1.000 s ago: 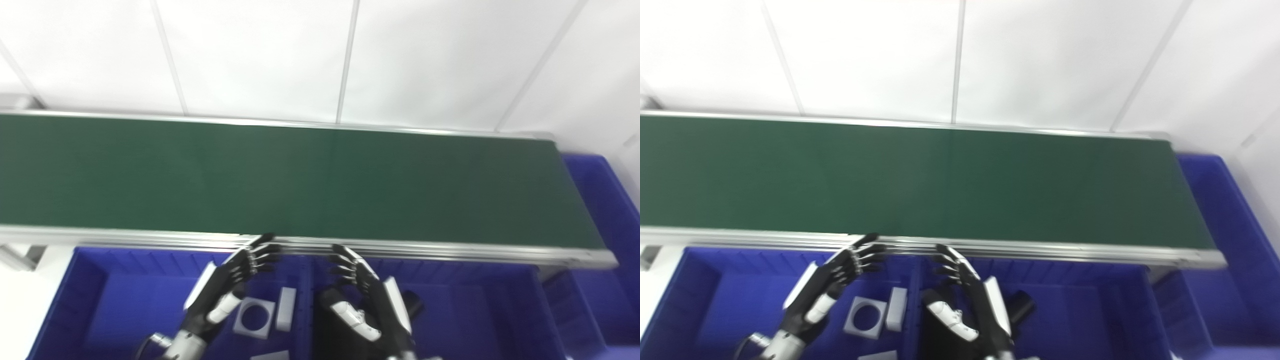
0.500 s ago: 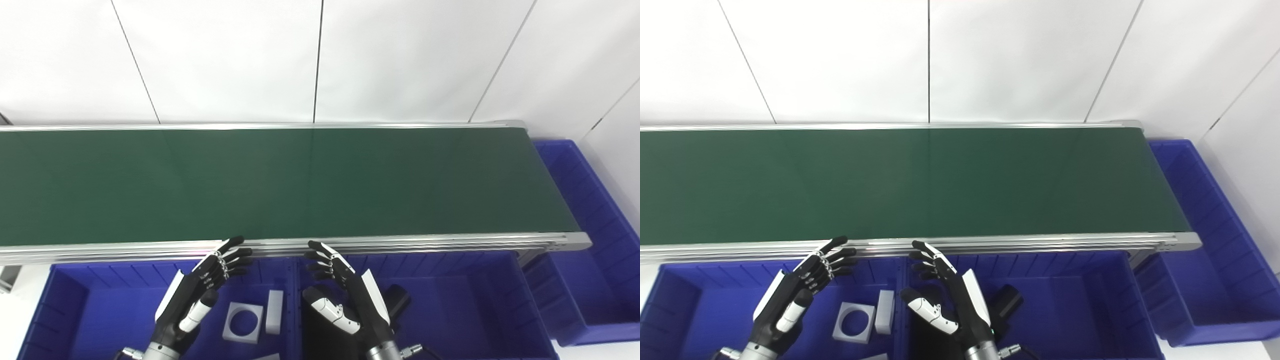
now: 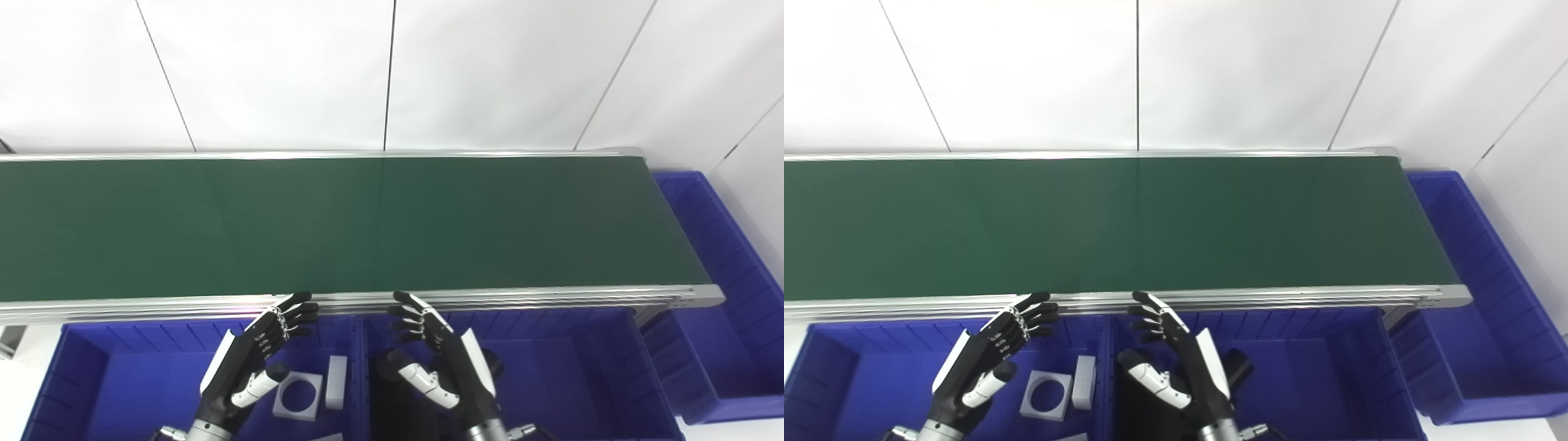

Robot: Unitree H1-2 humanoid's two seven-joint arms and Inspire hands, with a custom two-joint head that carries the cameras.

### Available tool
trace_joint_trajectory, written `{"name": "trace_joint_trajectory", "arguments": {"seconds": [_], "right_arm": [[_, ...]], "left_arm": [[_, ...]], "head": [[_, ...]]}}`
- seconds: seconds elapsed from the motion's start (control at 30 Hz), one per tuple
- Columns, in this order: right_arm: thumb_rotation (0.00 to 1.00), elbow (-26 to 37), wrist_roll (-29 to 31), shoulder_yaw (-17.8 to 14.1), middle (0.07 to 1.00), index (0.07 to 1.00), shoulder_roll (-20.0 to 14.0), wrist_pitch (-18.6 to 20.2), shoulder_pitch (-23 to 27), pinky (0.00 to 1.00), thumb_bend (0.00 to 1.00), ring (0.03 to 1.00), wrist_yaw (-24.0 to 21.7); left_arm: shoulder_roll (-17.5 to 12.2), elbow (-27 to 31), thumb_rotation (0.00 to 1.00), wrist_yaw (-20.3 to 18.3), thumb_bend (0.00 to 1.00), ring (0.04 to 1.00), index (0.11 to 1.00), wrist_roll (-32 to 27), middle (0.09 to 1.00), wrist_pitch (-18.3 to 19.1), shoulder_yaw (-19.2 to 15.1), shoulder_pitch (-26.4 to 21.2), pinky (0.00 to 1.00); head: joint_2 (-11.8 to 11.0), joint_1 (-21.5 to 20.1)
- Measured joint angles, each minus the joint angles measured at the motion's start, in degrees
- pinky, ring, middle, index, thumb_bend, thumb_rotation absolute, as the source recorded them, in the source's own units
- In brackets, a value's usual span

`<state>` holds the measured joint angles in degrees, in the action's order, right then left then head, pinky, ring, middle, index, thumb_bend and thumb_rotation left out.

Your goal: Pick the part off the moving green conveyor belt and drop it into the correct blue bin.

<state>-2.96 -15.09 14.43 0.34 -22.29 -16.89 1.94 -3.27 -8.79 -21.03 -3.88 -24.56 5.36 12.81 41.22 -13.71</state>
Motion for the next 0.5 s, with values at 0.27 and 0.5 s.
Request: {"name": "trace_joint_trajectory", "arguments": {"seconds": [0.27, 0.5], "right_arm": [[0.67, 1.31, 1.98, -0.65, 0.781, 0.849, -0.98, 0.0, -0.12, 0.63, 0.55, 0.714, -0.55], [0.69, 1.72, 2.52, -1.09, 0.779, 0.852, -1.54, 0.0, -0.55, 0.62, 0.56, 0.707, -0.57]], "left_arm": [[0.79, 0.03, 0.72, 2.32, 0.9, 0.812, 0.828, 3.83, 0.833, -0.02, 2.83, 0.5, 0.75], [0.9, 0.0, 0.69, 4.09, 0.89, 0.79, 0.796, 4.71, 0.799, -0.02, 3.22, 0.49, 0.75]], "head": [[0.26, 2.64], [0.61, 3.86]]}}
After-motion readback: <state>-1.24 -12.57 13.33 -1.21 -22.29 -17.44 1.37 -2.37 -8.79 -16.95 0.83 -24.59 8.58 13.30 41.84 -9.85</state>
